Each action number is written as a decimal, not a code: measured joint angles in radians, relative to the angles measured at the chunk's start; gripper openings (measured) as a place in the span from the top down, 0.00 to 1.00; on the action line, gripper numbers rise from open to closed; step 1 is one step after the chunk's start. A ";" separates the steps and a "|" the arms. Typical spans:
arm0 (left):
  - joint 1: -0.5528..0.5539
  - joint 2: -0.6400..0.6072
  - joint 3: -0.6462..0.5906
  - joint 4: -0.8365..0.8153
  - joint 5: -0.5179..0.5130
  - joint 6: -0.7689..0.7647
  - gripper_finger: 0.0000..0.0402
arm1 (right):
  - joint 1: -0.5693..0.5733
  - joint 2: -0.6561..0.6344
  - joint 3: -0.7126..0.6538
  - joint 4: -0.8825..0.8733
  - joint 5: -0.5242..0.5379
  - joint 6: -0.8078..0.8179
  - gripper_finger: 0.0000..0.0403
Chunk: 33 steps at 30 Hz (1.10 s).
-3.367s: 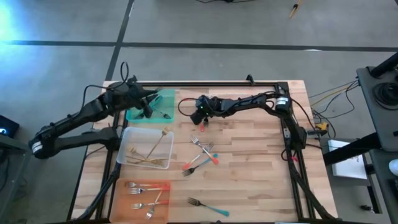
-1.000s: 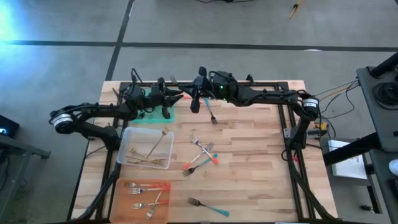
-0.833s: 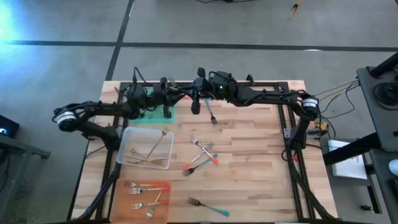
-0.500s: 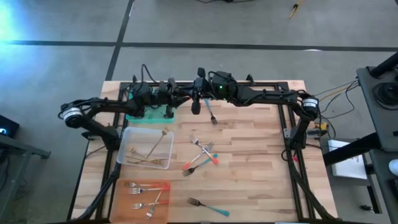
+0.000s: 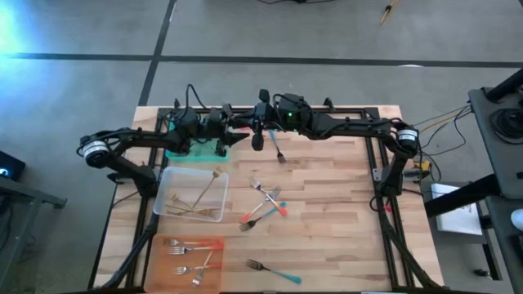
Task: Sort silverware by color (type)
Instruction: Put the orange fork into the orange bin
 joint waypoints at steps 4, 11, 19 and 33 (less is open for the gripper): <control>-0.003 0.000 0.018 0.000 0.000 0.000 0.58 | 0.000 0.000 0.000 0.000 0.000 0.003 0.98; -0.010 0.000 0.046 -0.004 0.000 0.000 0.66 | 0.002 0.000 0.000 -0.016 0.000 0.003 0.98; -0.010 0.000 0.041 -0.059 0.014 -0.043 0.98 | 0.004 0.000 -0.002 -0.021 -0.003 0.010 0.98; 0.000 -0.019 0.078 -0.135 0.053 -0.075 1.00 | -0.003 -0.015 -0.001 -0.083 0.010 0.026 0.77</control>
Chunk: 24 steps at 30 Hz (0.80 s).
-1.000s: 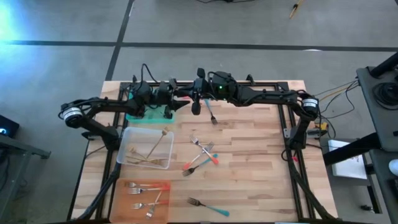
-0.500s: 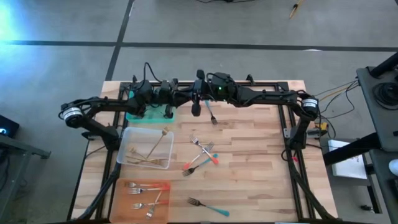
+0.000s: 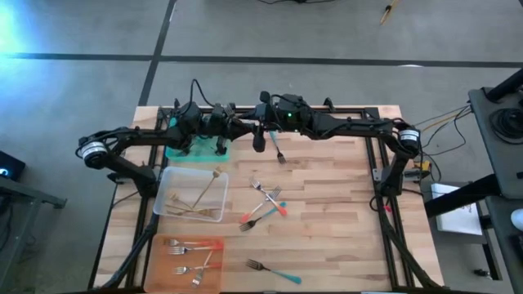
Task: Sort silverware by color (type)
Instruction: Put the orange fork into the orange bin
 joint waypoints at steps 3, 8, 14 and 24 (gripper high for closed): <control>0.017 -0.018 0.014 -0.083 0.004 0.024 1.00 | -0.003 -0.028 0.000 -0.093 0.007 -0.004 0.70; 0.047 -0.092 0.046 -0.352 -0.073 0.136 1.00 | -0.004 -0.124 0.000 -0.320 0.020 -0.005 0.63; 0.030 -0.191 0.160 -0.951 -0.201 0.183 1.00 | -0.004 -0.229 0.001 -0.618 0.037 0.001 0.63; -0.400 -0.179 0.523 -1.935 -0.578 0.043 1.00 | -0.002 -0.203 -0.020 -0.875 0.036 0.058 0.70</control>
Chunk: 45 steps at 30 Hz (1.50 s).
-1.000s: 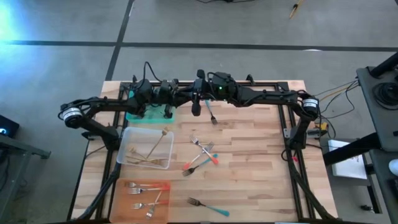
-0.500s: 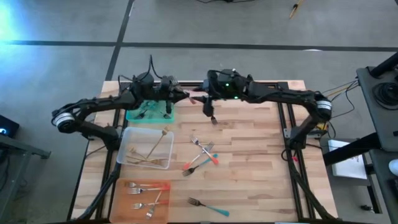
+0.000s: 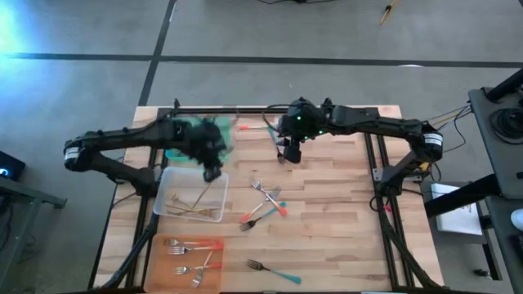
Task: Sort silverware by color (type)
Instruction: Put the orange fork into the orange bin
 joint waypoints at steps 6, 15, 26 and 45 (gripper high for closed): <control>-0.357 0.035 0.158 -0.274 -0.146 -0.276 1.00 | 0.000 0.056 -0.051 0.002 -0.001 0.058 0.70; -0.834 0.038 0.110 -0.228 -0.199 -0.862 1.00 | 0.011 0.139 -0.111 0.005 0.000 0.183 0.72; -1.150 0.168 -0.030 0.017 -0.229 -1.345 1.00 | 0.149 0.146 -0.113 0.022 -0.001 0.190 0.77; -1.148 0.517 0.346 -0.066 -0.489 -1.102 0.78 | 0.276 0.133 -0.111 0.025 0.000 0.235 0.81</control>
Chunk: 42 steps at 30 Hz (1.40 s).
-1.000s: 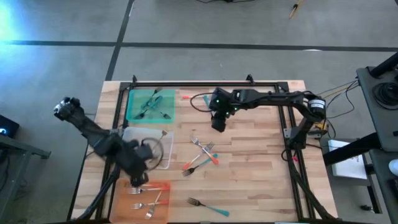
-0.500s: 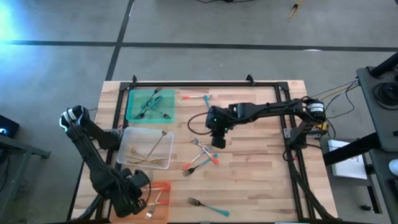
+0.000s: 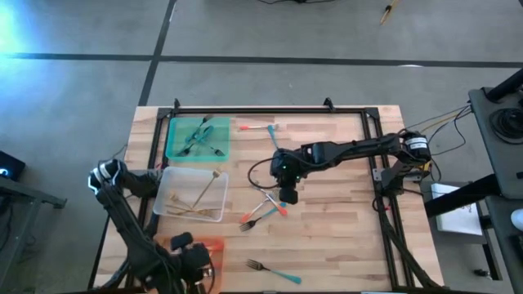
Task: Sort silverware by color (type)
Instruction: Put the orange fork into the orange bin
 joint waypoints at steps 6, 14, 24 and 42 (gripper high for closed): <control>-0.002 0.052 0.236 -0.168 -0.408 0.168 0.77 | -0.001 0.008 -0.050 0.059 0.069 0.053 0.80; -0.004 0.072 0.306 -0.267 -0.594 0.190 0.77 | 0.006 0.008 -0.142 0.129 0.033 0.099 0.69; -0.003 0.073 0.247 -0.344 -0.594 0.100 0.77 | 0.050 0.042 -0.246 0.367 0.001 0.179 0.58; -0.008 0.071 0.238 -0.423 -0.584 0.053 0.77 | 0.135 0.199 -0.158 0.341 0.252 0.392 0.66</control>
